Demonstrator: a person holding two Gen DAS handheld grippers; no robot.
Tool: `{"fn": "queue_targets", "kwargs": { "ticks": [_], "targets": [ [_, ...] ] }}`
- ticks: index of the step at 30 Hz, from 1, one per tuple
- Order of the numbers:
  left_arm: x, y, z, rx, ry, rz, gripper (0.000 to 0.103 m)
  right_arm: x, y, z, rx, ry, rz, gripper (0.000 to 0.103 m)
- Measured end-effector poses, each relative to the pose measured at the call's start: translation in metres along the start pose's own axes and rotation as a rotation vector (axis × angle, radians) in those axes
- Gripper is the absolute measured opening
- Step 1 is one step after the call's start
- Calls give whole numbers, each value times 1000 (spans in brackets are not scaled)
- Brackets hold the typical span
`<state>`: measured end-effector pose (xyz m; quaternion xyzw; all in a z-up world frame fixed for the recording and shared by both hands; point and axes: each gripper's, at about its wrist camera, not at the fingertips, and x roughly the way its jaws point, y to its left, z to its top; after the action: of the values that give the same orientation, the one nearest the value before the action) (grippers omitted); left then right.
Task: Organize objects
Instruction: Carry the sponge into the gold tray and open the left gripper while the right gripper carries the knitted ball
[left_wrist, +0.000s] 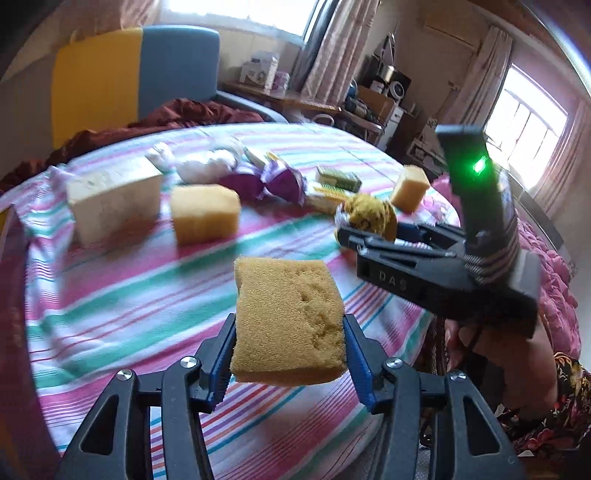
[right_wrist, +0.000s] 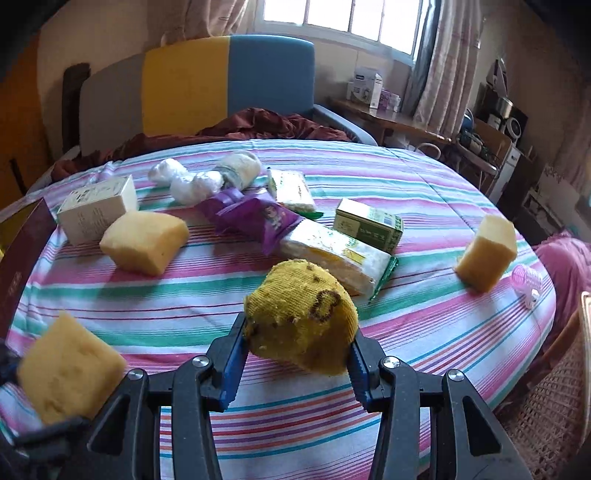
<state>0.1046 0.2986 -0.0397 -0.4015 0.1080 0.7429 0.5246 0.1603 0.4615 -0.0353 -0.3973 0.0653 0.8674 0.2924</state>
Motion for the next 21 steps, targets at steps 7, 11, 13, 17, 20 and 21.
{"fn": "queue_targets", "kwargs": {
  "ticks": [7,11,13,17,20,21],
  "targets": [
    [-41,28,4,-68,-88,53,55,-9,17,3,-54,-15,-6,49],
    [-64,49,3,-107,-133,104,55,-13,24,4,-73,-23,2,49],
    [-77,63,0,-135,-155,130,55,-15,27,5,-79,-25,4,49],
    [-94,85,-6,-182,-182,176,55,-18,33,5,-93,-29,5,49],
    [-107,106,-13,-239,-200,198,55,-18,38,5,-99,-27,5,49],
    [-109,110,-16,-252,-202,203,55,-18,39,5,-103,-27,3,49]
  ]
}}
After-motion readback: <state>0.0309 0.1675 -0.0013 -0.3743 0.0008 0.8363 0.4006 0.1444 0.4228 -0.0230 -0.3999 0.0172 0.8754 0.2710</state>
